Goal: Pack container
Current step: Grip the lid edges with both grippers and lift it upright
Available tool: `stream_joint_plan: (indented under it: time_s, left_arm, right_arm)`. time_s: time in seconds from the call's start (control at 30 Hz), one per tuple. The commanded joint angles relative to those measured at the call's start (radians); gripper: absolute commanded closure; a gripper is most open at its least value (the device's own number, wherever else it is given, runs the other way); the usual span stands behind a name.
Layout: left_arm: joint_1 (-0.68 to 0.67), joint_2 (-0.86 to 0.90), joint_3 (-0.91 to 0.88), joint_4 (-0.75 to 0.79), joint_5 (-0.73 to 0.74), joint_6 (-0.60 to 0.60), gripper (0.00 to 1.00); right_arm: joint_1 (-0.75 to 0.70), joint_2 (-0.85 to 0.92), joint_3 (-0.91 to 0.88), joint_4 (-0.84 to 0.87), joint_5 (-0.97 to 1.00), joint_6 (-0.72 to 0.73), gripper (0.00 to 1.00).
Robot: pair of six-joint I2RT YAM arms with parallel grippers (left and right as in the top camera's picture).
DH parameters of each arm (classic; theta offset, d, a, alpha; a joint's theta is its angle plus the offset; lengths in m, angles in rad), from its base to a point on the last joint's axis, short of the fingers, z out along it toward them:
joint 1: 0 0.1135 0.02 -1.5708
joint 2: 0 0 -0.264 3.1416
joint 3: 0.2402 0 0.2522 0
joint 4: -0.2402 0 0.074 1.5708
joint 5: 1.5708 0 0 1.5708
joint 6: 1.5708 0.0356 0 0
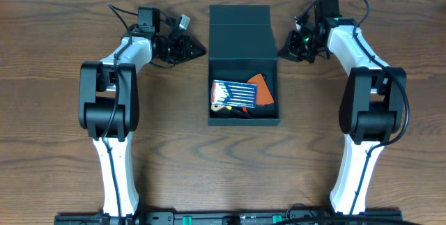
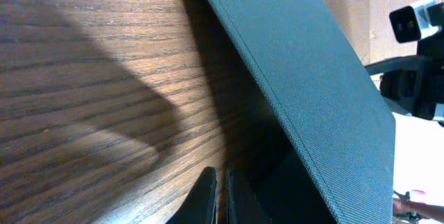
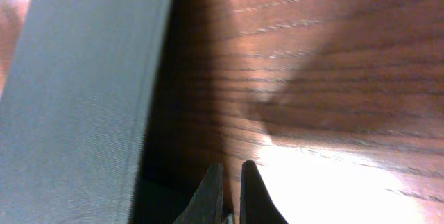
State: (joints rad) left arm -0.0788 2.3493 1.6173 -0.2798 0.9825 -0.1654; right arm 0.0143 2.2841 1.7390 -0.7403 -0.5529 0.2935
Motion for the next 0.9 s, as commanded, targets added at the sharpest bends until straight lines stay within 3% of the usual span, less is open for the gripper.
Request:
stream_joint_plan:
  time_s: [0.0, 0.87]
  left_arm:
    - [0.003, 0.033, 0.006, 0.011, -0.011, 0.029, 0.94]
    - [-0.057, 0.048, 0.045, 0.09, 0.002, -0.039, 0.95]
  right_arm:
    - [-0.002, 0.004, 0.009, 0.015, -0.066, -0.021, 0.99]
    - [0.018, 0.004, 0.009, 0.007, -0.122, -0.067, 0.99]
